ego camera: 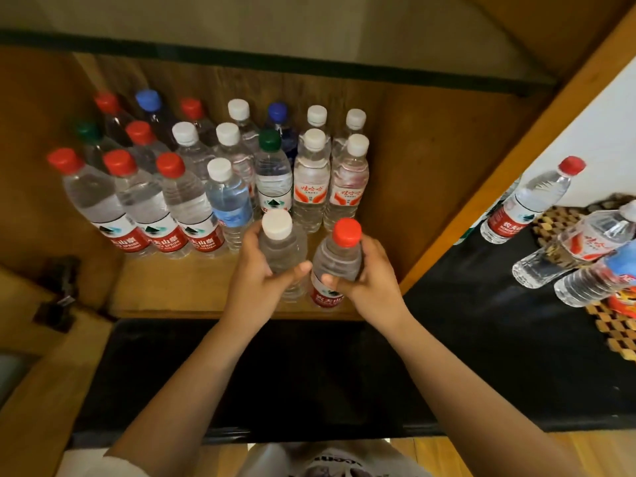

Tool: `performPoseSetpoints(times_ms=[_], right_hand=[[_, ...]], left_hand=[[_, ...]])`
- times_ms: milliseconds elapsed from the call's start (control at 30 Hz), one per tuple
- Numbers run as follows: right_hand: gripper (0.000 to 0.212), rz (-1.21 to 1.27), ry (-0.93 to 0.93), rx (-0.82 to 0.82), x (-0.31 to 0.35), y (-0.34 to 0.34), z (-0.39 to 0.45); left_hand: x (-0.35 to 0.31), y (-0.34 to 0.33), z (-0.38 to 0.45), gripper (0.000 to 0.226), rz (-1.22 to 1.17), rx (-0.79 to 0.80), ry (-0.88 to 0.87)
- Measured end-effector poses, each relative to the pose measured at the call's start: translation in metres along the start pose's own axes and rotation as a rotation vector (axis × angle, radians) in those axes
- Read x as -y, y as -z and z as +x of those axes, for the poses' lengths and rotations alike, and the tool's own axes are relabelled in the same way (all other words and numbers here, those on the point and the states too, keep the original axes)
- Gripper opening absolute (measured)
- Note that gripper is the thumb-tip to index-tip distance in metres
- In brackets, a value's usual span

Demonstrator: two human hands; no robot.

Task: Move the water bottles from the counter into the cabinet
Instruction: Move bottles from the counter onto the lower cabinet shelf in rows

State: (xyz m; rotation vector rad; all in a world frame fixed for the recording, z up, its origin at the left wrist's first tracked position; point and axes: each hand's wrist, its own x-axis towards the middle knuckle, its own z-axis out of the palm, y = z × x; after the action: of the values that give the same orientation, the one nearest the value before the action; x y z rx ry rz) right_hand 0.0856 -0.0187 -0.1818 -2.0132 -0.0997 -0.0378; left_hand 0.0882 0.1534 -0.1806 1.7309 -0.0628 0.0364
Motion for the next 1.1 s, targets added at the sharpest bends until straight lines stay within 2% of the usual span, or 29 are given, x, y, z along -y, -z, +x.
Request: performPoseSetpoints(times_ms=[133,333,433,500,567,633,700,733,800,867,1100], right_hand=[[0.068,-0.031,-0.041,0.001,-0.003,-0.014,0.018],[0.071,0.000,-0.057,-0.026,-0.014,-0.024,0.018],[0.069,0.045,-0.073,0.004,-0.015,-0.022,0.018],[0.069,0.086,-0.102,0.035,-0.019,-0.022,0.017],[0.071,0.136,-0.171,0.079,-0.026,-0.023,0.015],[0.073,0.142,-0.228,0.110,-0.031,-0.025,0.011],[0.071,0.140,-0.246,0.108,-0.033,-0.026,0.010],[0.069,0.136,-0.248,0.103,-0.032,-0.026,0.010],[0.067,0.132,-0.242,0.096,-0.030,-0.027,0.011],[0.067,0.124,-0.229,0.090,-0.029,-0.028,0.012],[0.064,0.131,-0.221,0.053,-0.028,-0.033,0.025]], left_hand=[[0.011,0.004,0.014,0.076,0.024,-0.028,0.003],[0.022,0.002,0.019,0.086,0.106,-0.008,-0.003],[0.020,0.002,0.019,0.096,0.053,0.009,0.024],[0.020,0.003,0.016,0.093,-0.045,0.027,0.043],[0.023,0.001,0.006,0.075,-0.152,-0.005,0.142],[0.031,-0.002,-0.008,0.052,-0.292,-0.094,0.413],[0.039,-0.007,-0.013,0.034,-0.593,-0.186,0.775],[0.040,-0.009,-0.013,0.029,-0.749,-0.217,0.880],[0.038,-0.010,-0.010,0.036,-0.979,-0.241,0.902],[0.035,-0.012,-0.004,0.038,-1.081,-0.228,0.848],[0.037,-0.015,0.014,0.025,-1.155,-0.245,0.839]])
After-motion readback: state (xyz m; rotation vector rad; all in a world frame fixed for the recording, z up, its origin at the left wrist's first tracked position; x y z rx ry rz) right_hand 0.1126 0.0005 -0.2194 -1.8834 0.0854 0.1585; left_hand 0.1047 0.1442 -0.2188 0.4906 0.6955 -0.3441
